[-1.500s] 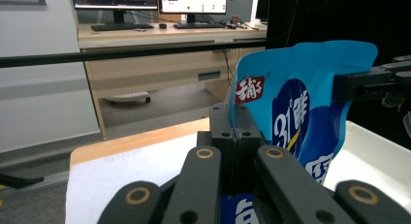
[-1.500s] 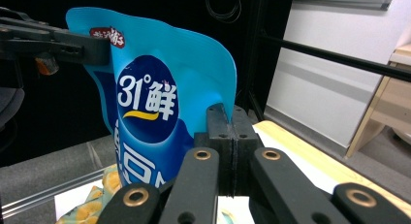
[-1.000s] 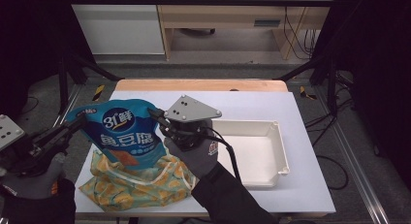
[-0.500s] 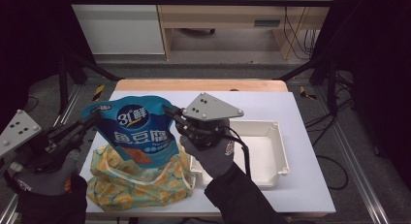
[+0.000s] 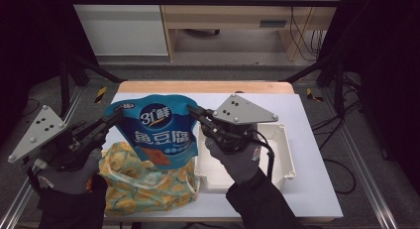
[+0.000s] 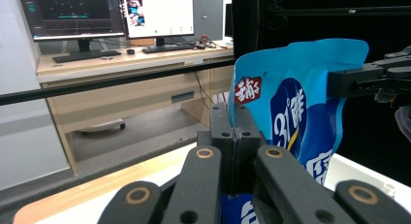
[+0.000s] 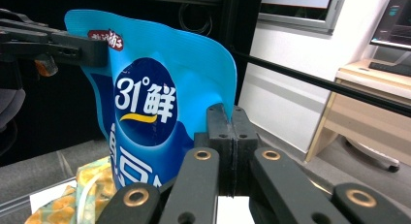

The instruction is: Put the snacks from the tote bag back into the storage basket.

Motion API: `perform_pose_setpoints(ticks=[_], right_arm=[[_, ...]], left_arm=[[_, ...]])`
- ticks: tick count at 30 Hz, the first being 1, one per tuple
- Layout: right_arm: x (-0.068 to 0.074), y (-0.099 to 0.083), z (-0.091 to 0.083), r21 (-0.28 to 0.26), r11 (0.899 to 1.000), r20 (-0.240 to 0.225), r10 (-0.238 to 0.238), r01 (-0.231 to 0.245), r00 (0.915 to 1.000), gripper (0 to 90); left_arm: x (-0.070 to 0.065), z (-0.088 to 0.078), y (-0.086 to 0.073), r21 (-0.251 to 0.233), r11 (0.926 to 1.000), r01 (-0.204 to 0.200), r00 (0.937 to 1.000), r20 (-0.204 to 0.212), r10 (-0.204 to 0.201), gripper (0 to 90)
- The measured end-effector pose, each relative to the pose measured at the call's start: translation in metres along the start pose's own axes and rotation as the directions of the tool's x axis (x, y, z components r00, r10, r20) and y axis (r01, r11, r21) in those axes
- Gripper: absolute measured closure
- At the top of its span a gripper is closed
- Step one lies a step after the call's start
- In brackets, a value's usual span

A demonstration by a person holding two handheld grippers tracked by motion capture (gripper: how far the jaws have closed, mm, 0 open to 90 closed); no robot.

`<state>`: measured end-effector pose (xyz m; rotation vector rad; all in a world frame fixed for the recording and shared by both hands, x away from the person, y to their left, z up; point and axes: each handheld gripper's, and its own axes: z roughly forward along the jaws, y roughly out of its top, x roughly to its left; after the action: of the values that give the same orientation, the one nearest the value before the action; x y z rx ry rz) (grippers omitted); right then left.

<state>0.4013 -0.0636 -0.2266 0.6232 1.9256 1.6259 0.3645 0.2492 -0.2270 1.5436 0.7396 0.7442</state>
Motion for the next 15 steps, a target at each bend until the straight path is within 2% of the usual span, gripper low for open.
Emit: perform_pose_setpoints(ticks=[15], right_arm=[[-0.016, -0.001, -0.025, 0.000, 1.000, 0.055, -0.001, 0.001, 0.9985, 90.0]], left_arm=[[-0.016, 0.024, 0.006, -0.004, 0.9999, -0.015, 0.9989, 0.045, 0.015, 89.8]])
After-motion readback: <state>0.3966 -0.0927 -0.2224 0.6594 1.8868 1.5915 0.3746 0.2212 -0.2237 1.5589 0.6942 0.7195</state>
